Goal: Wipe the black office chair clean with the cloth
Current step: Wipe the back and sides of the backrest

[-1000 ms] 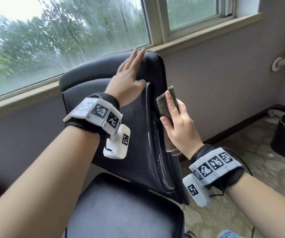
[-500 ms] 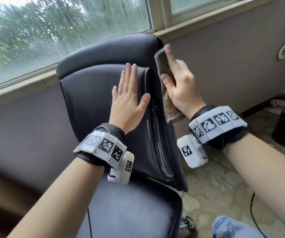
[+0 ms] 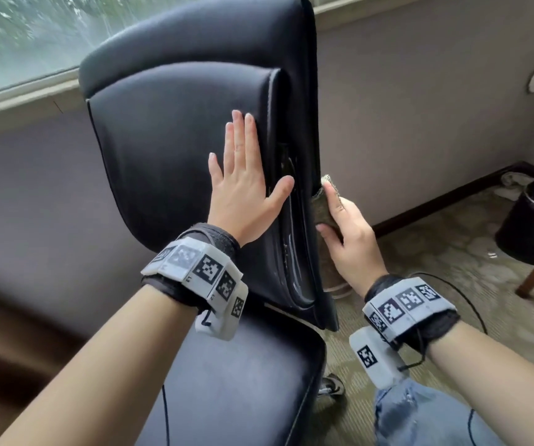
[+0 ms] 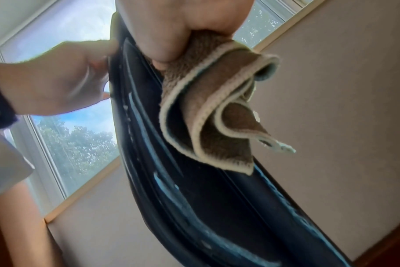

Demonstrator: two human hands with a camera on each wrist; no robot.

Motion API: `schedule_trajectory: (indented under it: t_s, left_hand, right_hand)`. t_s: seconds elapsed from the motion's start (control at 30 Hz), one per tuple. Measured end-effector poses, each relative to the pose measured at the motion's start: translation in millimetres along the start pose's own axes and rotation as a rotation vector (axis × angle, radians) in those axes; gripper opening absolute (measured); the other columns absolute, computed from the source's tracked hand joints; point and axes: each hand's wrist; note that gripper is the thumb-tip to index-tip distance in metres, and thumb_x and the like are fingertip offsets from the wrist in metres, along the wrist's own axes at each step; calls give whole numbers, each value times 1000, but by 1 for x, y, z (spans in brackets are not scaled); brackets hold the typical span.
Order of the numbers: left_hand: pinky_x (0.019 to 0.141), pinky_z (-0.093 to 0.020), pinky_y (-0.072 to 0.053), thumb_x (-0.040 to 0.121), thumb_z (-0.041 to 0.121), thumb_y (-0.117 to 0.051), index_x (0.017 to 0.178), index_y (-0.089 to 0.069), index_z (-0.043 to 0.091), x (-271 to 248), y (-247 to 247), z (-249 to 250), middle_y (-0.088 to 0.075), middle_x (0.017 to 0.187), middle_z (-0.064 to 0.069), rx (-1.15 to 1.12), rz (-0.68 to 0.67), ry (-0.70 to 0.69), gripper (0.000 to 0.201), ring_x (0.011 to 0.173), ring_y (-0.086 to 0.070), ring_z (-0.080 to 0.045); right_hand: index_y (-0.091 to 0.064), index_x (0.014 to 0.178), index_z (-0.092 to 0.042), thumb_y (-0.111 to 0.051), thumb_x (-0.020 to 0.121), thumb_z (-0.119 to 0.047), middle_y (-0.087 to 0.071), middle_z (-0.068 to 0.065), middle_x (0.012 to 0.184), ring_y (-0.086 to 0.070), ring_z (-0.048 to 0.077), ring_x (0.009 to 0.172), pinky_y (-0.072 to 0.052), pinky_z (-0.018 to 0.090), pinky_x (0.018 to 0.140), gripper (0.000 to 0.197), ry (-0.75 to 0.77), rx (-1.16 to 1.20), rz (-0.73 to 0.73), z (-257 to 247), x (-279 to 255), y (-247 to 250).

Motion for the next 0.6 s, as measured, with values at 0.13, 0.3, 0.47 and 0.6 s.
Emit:
schedule_trajectory:
  t_s: [0.13, 0.3, 0.47, 0.6]
  left_hand:
    - [114, -50, 0, 90, 35, -51, 148, 11, 10, 1, -2, 0, 14, 157, -5, -8, 26, 5, 89, 144, 12, -18]
    - [113, -52, -5, 84, 36, -54, 149, 6, 10, 1, -2, 0, 9, 158, -7, -21, 49, 2, 92, 145, 7, -20]
    - [113, -53, -5, 86, 31, -57, 149, 6, 10, 2, -3, 1, 10, 157, -6, -28, 45, 12, 92, 145, 8, -19]
    - [114, -54, -5, 86, 31, -57, 149, 7, 11, 5, -3, 1, 12, 157, -5, -26, 30, 36, 92, 144, 9, -19]
  right_hand:
    - [-35, 139, -2, -54, 85, -2, -54, 15, 126, -49, 15, 116, -31, 11, 103, 58, 65, -42, 62, -11, 32, 8]
    - [-41, 136, 0, -58, 83, -2, -60, 14, 111, -52, 13, 100, -32, 4, 94, 55, 131, -60, 197, -27, 78, 13]
    - [-35, 138, 1, -57, 84, 0, -55, 9, 119, -52, 14, 106, -34, 11, 100, 58, 91, -14, 141, -7, 30, -3]
    - [-33, 138, -2, -56, 87, -2, -44, 4, 133, -46, 12, 121, -31, 17, 107, 56, 26, 37, 90, 16, -13, -17]
Point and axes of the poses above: each hand's wrist, its own x-axis towards the middle knuckle, its own y-axis out of the back of the hand, z = x × y
